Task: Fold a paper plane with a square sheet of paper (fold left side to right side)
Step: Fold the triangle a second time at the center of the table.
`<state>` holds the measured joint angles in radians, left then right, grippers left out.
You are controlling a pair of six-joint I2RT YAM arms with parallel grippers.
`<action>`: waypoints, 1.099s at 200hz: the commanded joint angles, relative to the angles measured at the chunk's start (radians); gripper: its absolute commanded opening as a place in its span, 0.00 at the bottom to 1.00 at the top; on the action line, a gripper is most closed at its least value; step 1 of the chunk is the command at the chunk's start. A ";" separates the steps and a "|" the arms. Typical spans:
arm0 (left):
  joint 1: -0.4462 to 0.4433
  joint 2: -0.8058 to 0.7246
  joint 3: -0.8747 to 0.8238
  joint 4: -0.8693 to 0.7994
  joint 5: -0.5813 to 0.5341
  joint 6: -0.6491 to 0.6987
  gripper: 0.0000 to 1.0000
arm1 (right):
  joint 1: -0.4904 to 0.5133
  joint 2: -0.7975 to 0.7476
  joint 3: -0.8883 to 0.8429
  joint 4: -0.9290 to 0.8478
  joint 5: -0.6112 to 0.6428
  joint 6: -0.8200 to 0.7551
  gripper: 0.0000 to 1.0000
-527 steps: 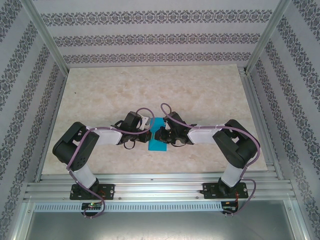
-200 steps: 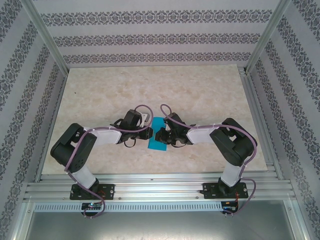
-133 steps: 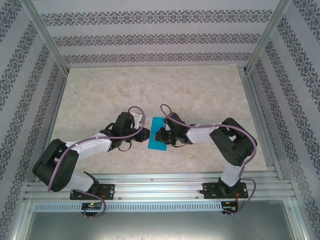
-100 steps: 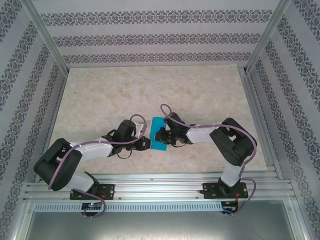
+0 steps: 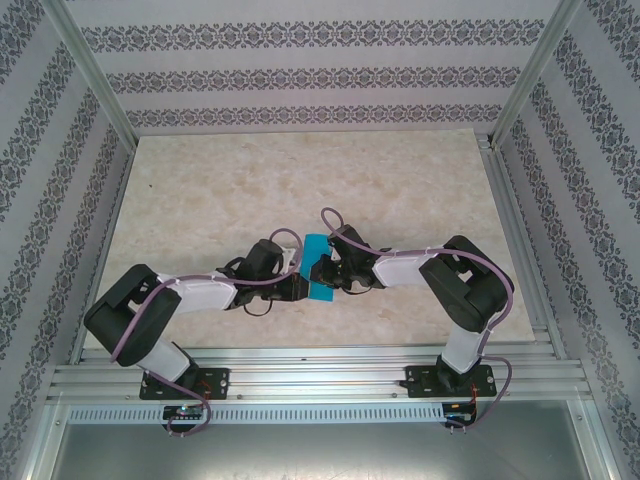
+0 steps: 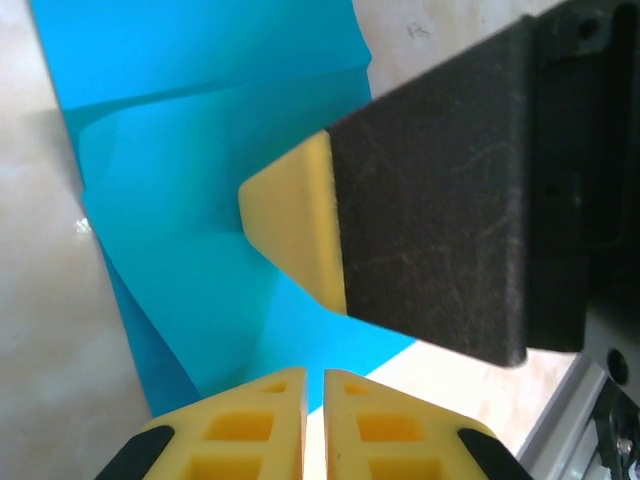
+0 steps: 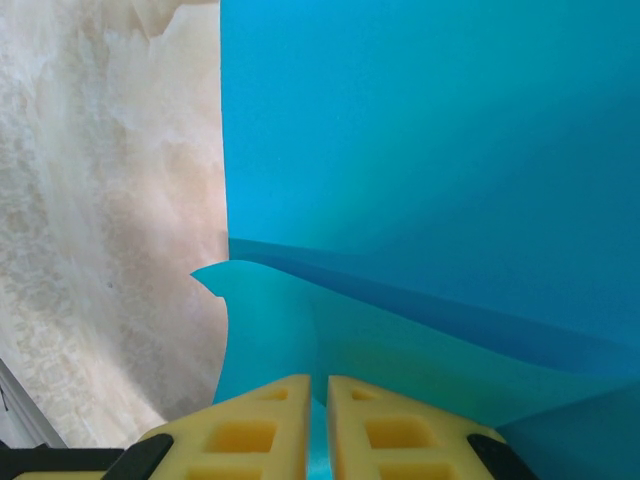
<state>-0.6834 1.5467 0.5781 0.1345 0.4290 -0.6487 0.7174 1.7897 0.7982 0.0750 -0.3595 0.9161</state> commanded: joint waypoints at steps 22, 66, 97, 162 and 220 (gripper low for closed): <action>-0.011 0.029 0.031 -0.012 -0.070 0.013 0.14 | -0.008 0.042 -0.029 -0.081 0.072 0.000 0.14; -0.011 0.038 0.011 -0.022 -0.088 0.015 0.14 | -0.008 0.037 -0.031 -0.075 0.071 0.000 0.15; -0.016 0.049 0.006 -0.021 -0.080 0.024 0.14 | -0.009 0.037 -0.030 -0.075 0.070 0.000 0.15; -0.048 0.092 0.052 -0.136 -0.139 0.050 0.13 | -0.030 -0.048 -0.034 -0.015 0.041 -0.005 0.16; -0.091 0.088 0.070 -0.265 -0.217 0.040 0.12 | -0.054 -0.117 -0.013 -0.080 0.002 -0.033 0.09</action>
<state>-0.7475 1.6150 0.6544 0.0204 0.2596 -0.6254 0.6636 1.6882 0.7765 0.0311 -0.3485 0.9089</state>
